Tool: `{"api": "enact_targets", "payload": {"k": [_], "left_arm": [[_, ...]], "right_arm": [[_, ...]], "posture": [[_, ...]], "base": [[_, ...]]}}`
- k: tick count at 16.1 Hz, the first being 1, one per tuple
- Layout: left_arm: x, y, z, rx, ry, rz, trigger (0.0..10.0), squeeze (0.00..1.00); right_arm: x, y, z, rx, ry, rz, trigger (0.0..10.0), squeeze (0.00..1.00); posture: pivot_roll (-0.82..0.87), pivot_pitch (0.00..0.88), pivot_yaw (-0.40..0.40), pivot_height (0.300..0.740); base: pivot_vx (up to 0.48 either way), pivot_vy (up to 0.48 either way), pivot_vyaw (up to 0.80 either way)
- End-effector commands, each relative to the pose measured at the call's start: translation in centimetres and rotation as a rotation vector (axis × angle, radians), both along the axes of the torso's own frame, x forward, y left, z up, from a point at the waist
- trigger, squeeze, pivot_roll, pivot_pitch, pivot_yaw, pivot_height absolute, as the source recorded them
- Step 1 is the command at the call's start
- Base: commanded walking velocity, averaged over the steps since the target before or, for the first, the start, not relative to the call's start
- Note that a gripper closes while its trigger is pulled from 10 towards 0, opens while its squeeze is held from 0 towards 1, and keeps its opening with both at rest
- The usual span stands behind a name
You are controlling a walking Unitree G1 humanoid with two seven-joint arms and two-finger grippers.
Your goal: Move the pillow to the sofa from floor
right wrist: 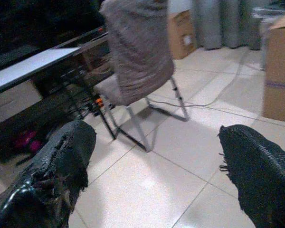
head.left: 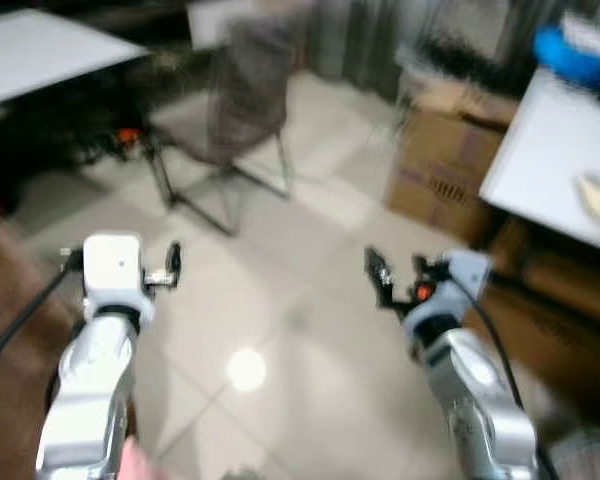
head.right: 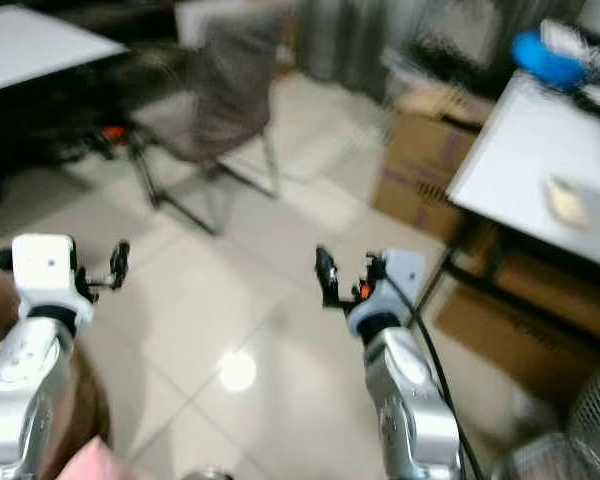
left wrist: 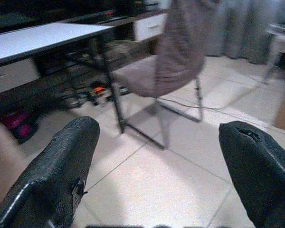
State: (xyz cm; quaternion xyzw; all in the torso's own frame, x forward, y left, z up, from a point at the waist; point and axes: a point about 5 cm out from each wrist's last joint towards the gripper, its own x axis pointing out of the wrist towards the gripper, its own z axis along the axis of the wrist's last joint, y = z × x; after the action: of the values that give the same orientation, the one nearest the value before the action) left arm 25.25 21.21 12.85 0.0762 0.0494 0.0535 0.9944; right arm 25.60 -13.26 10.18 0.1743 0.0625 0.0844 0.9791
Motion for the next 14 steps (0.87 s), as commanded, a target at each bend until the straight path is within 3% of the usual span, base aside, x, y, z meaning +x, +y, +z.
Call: {"api": "enact_targets", "payload": {"k": [1, 6, 7, 10, 13, 14], "left_arm": [[0.0, -0.4, 0.4, 0.000, -0.012, -0.009, 10.0, 1.00], [0.0, -0.7, 0.3, 0.013, -0.013, -0.005, 10.0, 1.00], [0.1, -0.7, 0.2, 0.023, -0.013, -0.001, 10.0, 1.00], [0.0, -0.6, 0.0, 0.067, -0.013, 0.005, 10.0, 1.00], [0.0, -0.9, 0.0, 0.076, -0.024, -0.012, 10.0, 1.00], [0.0, -0.9, 0.1, 0.083, -0.027, -0.009, 10.0, 1.00]], "right_arm": [[0.0, -0.6, 0.2, -0.009, 0.003, -0.020, 10.0, 1.00], [0.1, 0.1, 0.6, 0.044, -0.015, 0.027, 10.0, 1.00], [0.2, -0.6, 0.8, -0.033, -0.055, -0.009, 10.0, 1.00], [0.3, -3.2, 0.2, -0.246, -0.039, -0.134, 10.0, 1.00], [0.7, -4.4, -0.2, -0.225, -0.023, -0.164, 10.0, 1.00], [0.8, -4.7, -0.6, -0.278, -0.024, -0.180, 10.0, 1.00]], "posture": [[0.06, 0.000, -0.021, 0.740], [0.06, 0.000, -0.036, 0.740], [0.05, 0.000, -0.039, 0.740], [0.05, 0.000, -0.043, 0.740], [0.05, 0.000, -0.045, 0.740], [0.06, 0.000, -0.044, 0.740]], "base": [[0.000, 0.000, 0.80], [0.000, 0.000, 0.80], [0.000, 0.000, 0.80], [0.000, 0.000, -0.21], [0.000, 0.000, 0.00], [0.000, -0.334, 0.00]]}}
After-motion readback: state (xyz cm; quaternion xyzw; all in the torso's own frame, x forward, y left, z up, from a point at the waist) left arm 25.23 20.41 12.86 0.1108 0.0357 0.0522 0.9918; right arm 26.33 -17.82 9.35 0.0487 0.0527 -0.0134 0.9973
